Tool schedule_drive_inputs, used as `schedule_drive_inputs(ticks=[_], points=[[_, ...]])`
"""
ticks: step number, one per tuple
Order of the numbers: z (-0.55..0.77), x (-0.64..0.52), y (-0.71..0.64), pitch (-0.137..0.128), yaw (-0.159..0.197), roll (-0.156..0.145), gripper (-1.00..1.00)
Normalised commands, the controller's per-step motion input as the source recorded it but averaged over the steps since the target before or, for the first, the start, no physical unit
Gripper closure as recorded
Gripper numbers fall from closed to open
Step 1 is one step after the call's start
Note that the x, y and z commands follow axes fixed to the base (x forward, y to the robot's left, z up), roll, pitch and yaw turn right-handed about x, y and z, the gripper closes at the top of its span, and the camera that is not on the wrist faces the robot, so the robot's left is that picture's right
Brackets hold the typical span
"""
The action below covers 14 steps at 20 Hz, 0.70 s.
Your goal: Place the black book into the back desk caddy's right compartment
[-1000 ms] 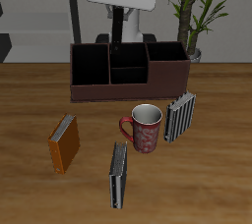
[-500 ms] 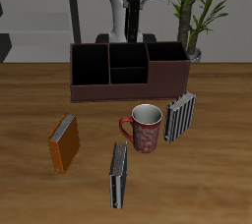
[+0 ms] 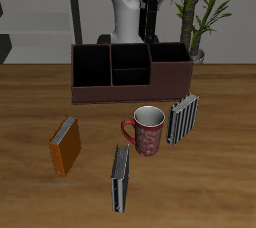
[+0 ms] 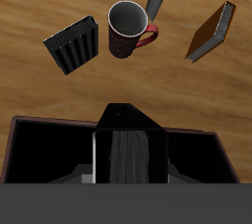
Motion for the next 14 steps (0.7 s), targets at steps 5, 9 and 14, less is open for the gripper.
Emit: schedule_drive_inputs(ticks=[5, 9, 14], points=[[0.05, -0.13, 0.38, -0.004, 0.039, 0.040, 1.00], [0.08, -0.14, 0.27, -0.004, -0.011, 0.028, 1.00], [0.01, -0.07, 0.27, 0.015, -0.005, 0.034, 1.00]])
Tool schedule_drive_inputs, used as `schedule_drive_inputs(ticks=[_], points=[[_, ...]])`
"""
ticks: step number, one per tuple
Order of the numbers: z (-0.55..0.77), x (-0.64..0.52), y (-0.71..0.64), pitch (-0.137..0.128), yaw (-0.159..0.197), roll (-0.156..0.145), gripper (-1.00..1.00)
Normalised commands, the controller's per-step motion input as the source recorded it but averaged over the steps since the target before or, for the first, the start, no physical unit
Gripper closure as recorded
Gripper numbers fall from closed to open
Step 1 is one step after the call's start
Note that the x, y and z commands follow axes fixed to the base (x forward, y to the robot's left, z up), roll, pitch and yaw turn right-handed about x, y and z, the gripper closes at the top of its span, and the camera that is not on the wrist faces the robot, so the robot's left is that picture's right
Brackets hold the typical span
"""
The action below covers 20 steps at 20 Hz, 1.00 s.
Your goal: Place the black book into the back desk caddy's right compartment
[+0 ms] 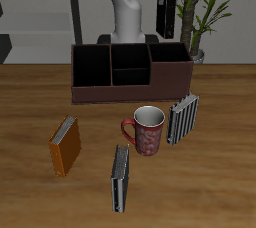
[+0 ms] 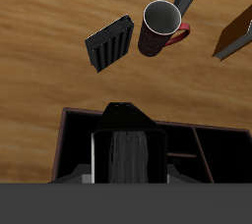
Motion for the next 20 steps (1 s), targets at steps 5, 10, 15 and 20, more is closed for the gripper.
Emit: schedule_drive_inputs(ticks=[5, 10, 15, 20], points=[[-0.04, -0.04, 0.16, 0.023, -0.008, 0.015, 1.00], [-0.09, -0.04, 0.13, 0.016, -0.031, 0.011, 1.00], [-0.18, 0.04, 0.02, 0.043, -0.018, 0.000, 1.00], [-0.11, 0.02, 0.03, 0.051, -0.030, 0.016, 1.00]])
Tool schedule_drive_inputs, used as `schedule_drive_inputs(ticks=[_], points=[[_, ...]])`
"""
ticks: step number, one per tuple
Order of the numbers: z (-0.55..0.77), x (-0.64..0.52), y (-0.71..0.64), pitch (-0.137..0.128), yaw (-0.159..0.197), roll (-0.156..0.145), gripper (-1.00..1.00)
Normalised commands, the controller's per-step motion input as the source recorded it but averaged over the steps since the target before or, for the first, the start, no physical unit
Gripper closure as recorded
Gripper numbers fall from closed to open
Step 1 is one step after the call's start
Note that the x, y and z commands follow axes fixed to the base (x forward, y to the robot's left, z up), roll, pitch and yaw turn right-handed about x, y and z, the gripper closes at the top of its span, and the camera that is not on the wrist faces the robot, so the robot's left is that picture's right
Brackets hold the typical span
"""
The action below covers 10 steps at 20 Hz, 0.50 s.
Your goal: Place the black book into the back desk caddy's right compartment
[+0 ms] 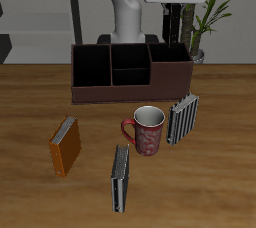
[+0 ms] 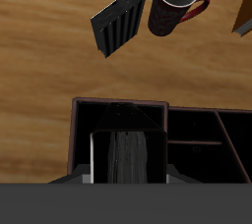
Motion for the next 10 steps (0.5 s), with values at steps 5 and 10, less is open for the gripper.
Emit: schedule_drive_inputs(ticks=[5, 10], points=[[-0.01, -0.07, 0.06, -0.012, 0.005, 0.009, 1.00], [-0.15, -0.07, 0.07, 0.017, 0.010, 0.029, 1.00]])
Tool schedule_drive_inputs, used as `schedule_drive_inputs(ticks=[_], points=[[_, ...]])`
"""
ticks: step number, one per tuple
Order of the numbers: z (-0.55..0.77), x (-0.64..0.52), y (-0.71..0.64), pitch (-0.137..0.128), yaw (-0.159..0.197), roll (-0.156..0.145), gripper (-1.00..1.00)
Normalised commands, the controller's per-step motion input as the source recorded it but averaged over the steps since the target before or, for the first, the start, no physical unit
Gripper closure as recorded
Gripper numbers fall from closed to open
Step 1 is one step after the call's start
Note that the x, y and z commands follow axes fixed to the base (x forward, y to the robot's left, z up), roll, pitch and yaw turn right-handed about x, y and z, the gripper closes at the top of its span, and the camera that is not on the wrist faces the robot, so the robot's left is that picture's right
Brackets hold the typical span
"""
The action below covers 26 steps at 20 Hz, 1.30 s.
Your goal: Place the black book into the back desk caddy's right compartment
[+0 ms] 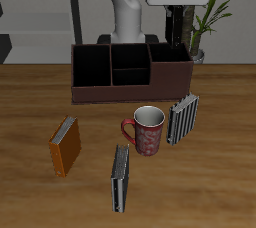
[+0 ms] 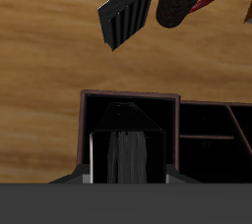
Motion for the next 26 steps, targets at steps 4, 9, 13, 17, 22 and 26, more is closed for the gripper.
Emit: schedule_drive_inputs(ticks=[4, 9, 13, 17, 22, 26], points=[[-0.04, 0.01, -0.03, 0.001, 0.001, -0.002, 1.00], [-0.07, 0.02, -0.02, 0.007, 0.004, -0.008, 1.00], [-0.10, 0.06, -0.04, 0.007, 0.020, -0.001, 1.00], [-0.17, 0.04, -0.03, 0.022, 0.000, 0.004, 1.00], [-0.14, 0.05, -0.01, 0.006, 0.010, 0.011, 1.00], [-0.21, 0.05, 0.02, 0.008, 0.025, 0.021, 1.00]])
